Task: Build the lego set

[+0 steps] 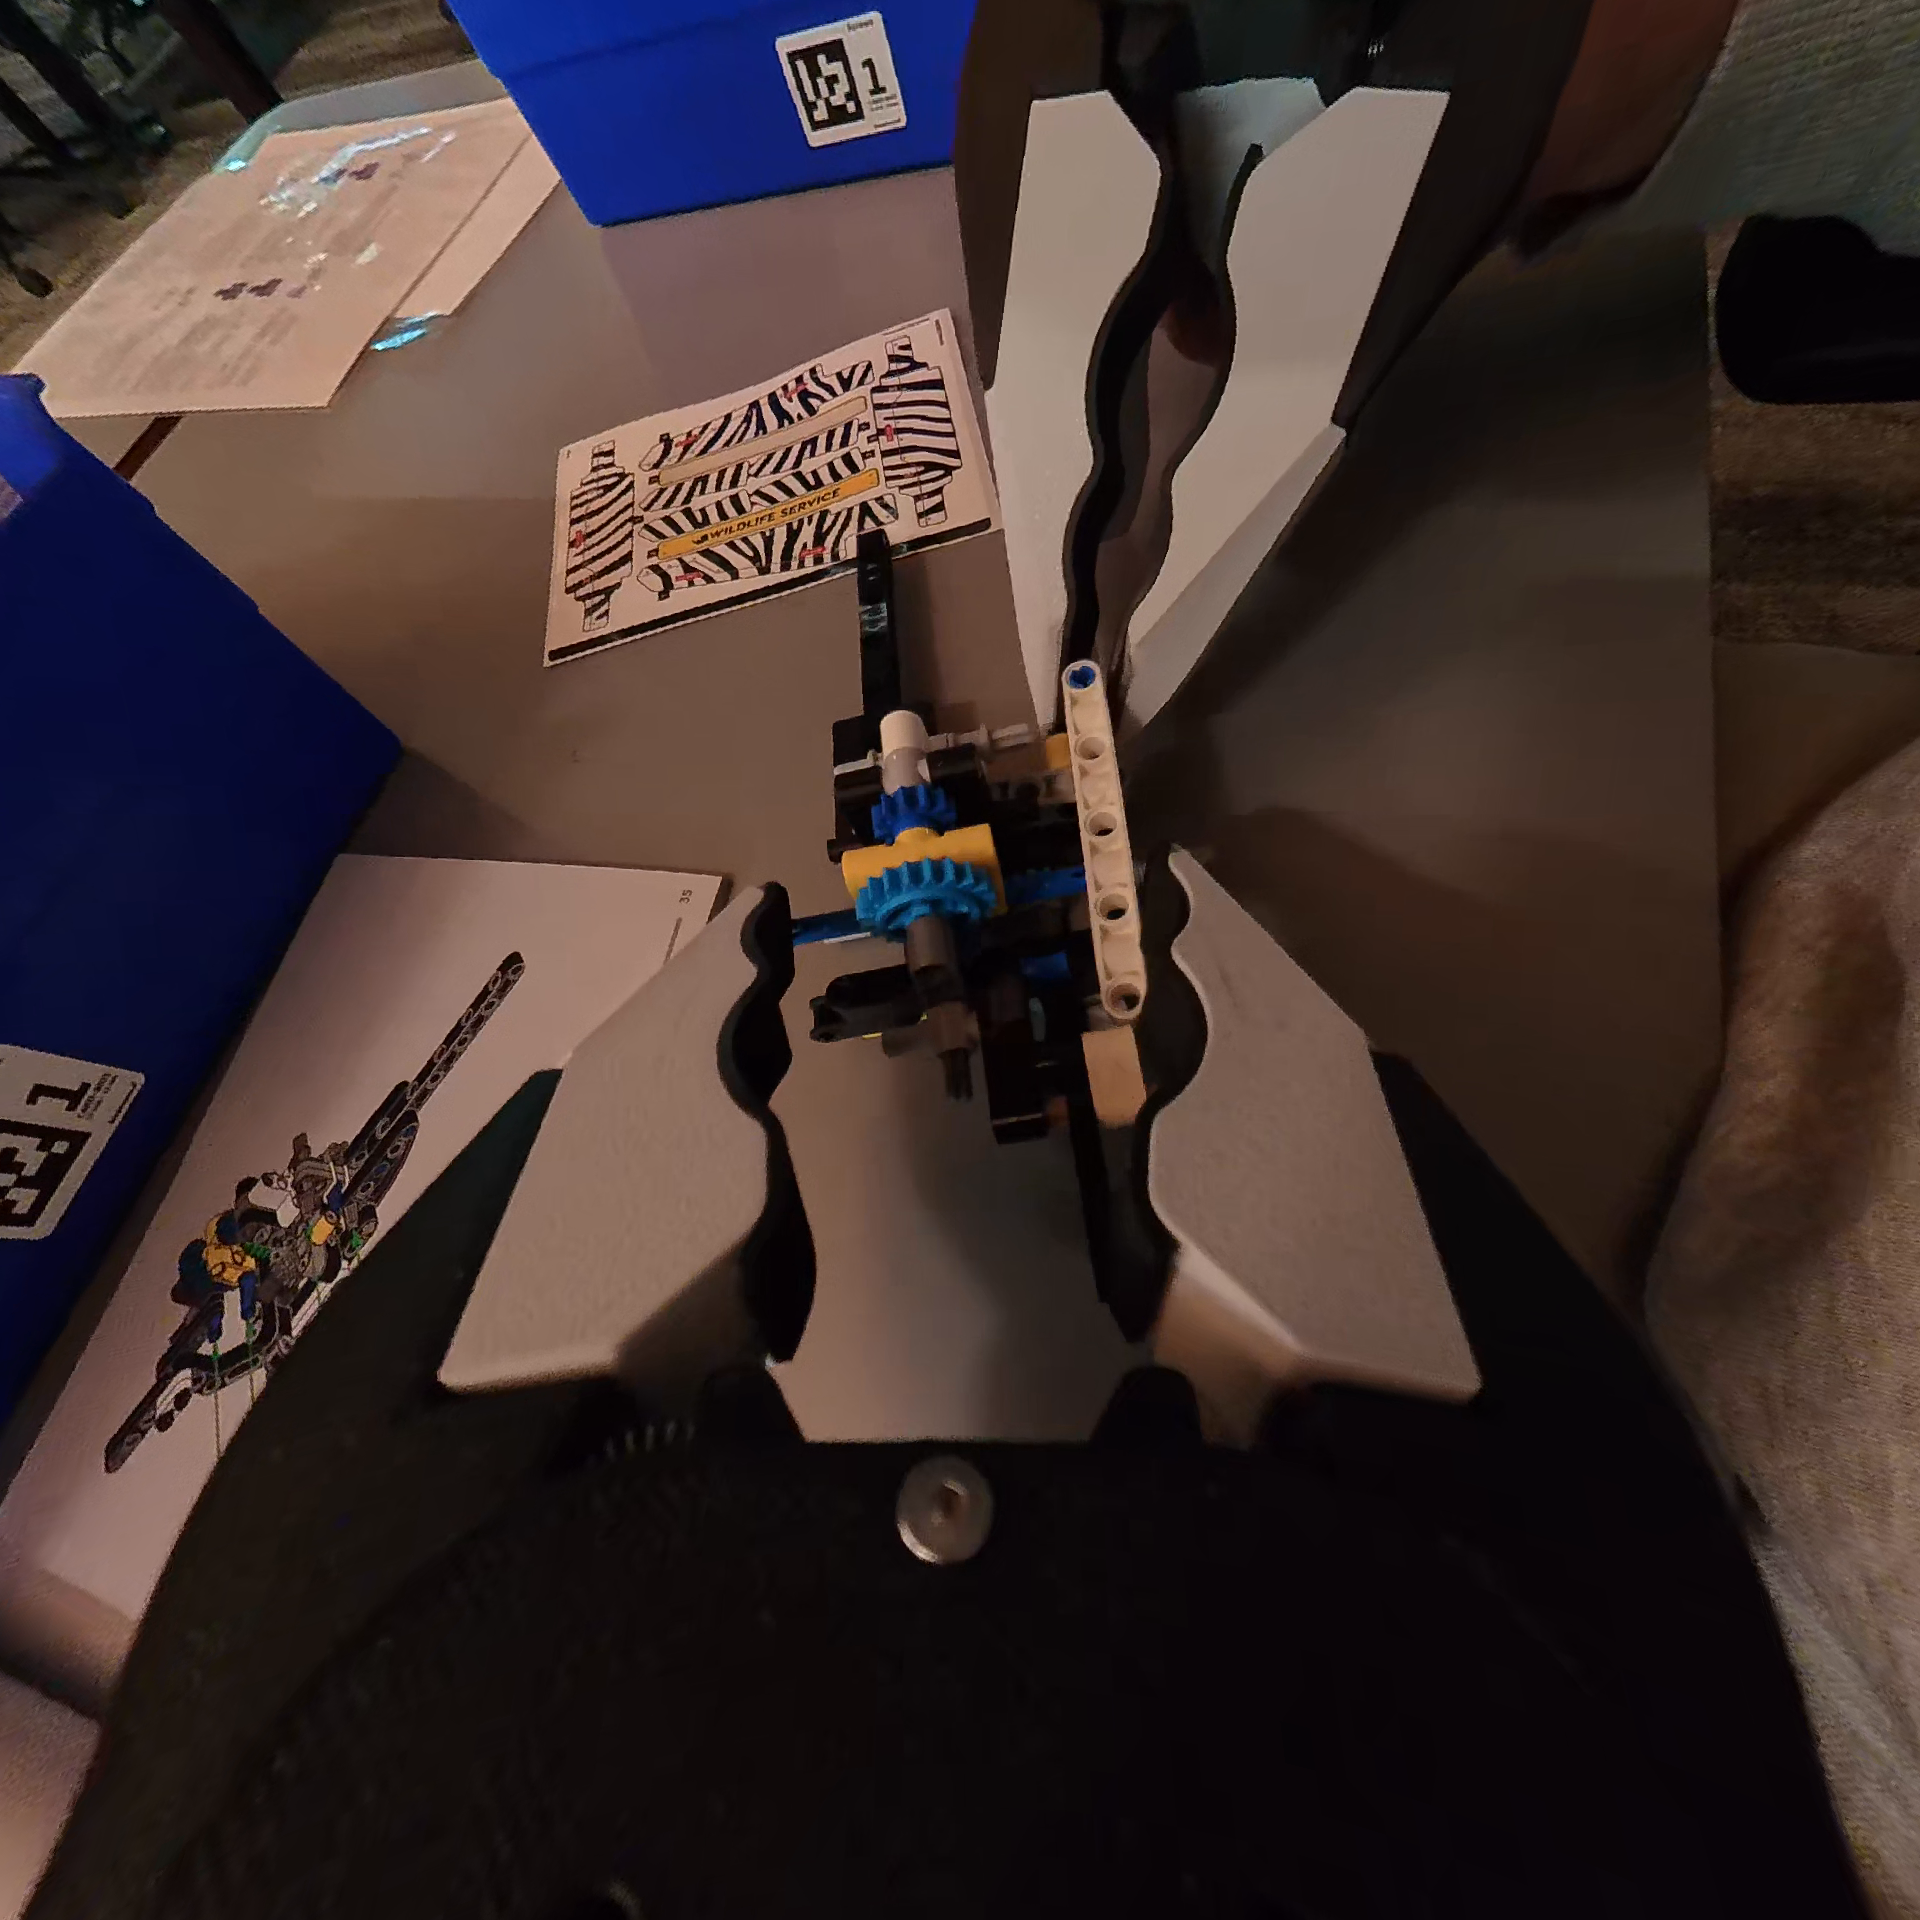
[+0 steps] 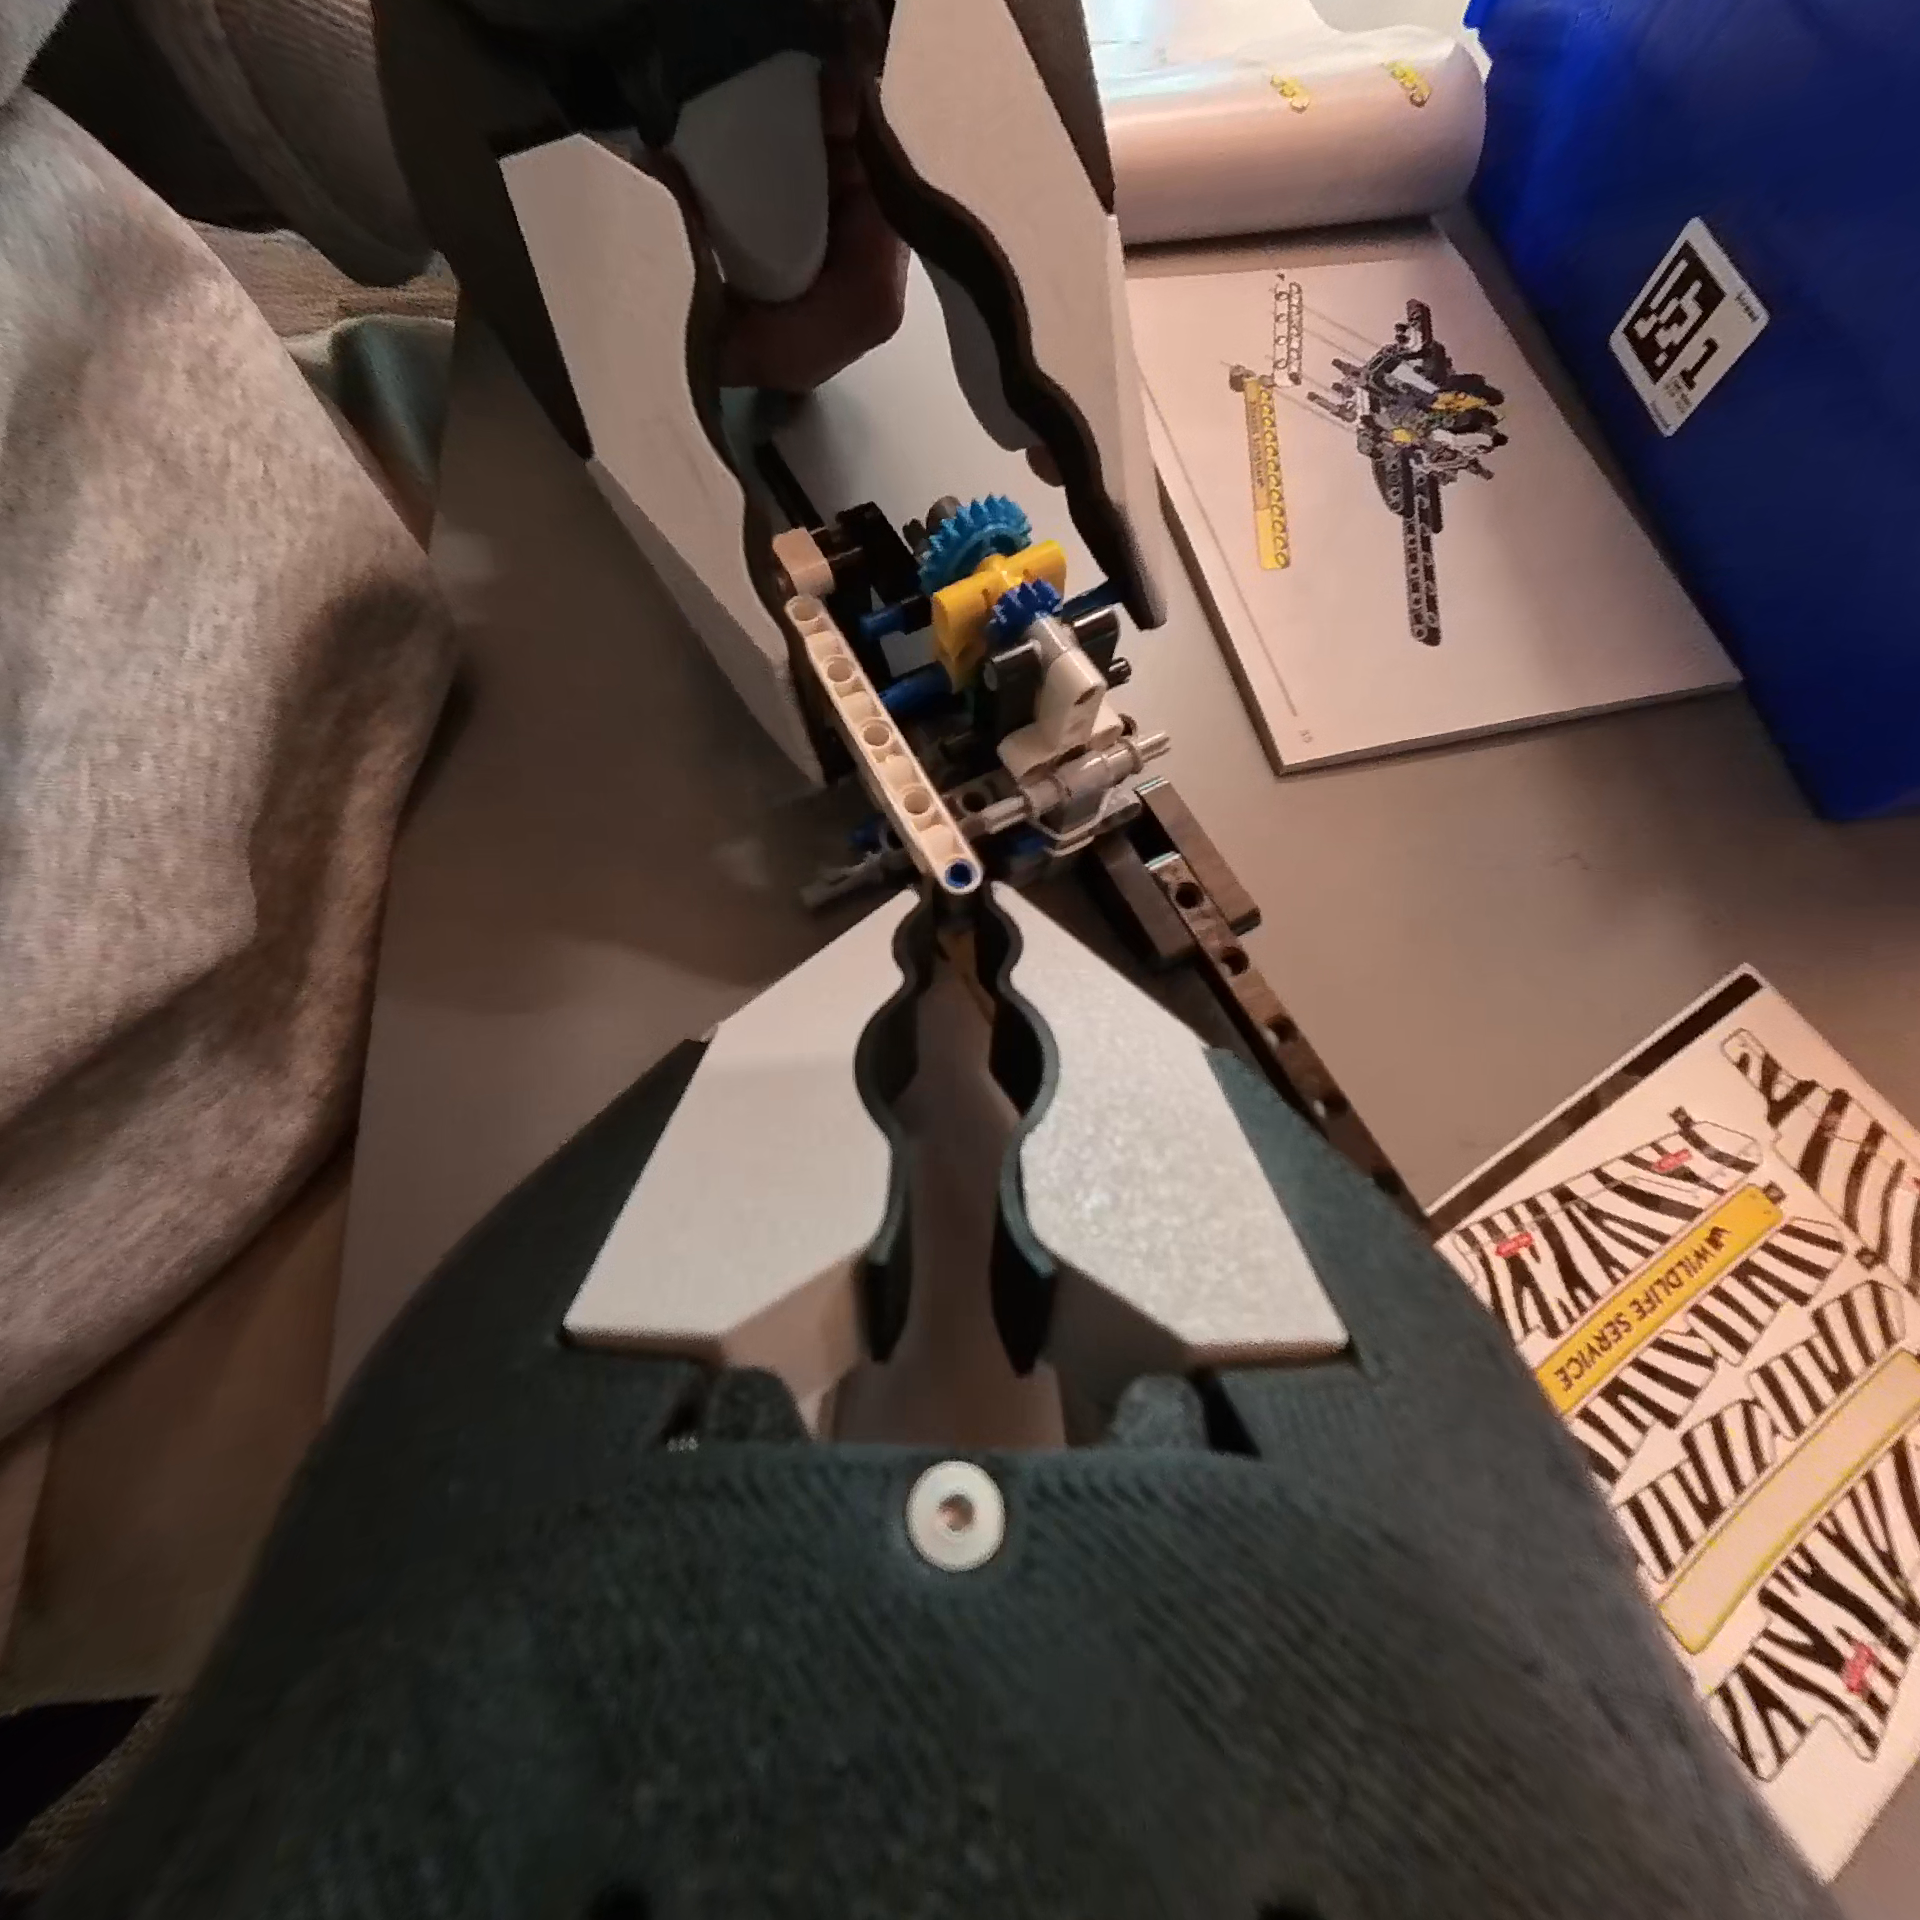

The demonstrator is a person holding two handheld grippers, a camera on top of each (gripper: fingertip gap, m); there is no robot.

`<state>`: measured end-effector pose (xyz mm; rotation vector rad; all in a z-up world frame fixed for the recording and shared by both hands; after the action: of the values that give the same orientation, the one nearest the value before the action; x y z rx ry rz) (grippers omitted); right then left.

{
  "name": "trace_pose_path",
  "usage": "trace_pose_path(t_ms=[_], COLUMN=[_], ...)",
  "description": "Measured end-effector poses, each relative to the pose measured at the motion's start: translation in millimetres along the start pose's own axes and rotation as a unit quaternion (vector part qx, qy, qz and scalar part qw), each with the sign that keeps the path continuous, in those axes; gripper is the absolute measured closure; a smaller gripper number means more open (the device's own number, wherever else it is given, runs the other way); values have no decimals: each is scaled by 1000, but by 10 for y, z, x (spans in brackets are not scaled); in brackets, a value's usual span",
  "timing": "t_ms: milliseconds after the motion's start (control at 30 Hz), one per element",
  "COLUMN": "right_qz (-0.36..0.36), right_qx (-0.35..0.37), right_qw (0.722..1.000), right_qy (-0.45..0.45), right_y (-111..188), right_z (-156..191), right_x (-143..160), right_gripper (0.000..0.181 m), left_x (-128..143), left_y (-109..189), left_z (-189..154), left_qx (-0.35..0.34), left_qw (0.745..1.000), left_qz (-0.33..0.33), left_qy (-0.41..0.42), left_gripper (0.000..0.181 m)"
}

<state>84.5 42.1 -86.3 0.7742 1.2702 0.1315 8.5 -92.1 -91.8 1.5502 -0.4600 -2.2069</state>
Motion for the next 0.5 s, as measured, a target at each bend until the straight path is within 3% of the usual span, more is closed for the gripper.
trace_pose_path(t_ms=[500], right_qz=[3], right_qx=[-13], right_qw=[1000], right_qy=[5], right_y=[-64], right_z=[-65], right_x=[28], right_gripper=[176], left_x=[15], left_y=[15], left_z=[3], left_qx=[-4], left_qw=[1000], left_qz=[-1], left_qy=[-11], left_gripper=[118])
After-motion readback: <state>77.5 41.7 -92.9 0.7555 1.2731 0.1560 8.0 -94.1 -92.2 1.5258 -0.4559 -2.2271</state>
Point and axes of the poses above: each gripper's, where its closed fingertips meet, y back along the fingers, x out of its underside, z = x × y across the jaws, the point moved 8 cm from there along y, back along the fingers, and after that the axes turned 12 degrees about -x, right-handed, at the moved point
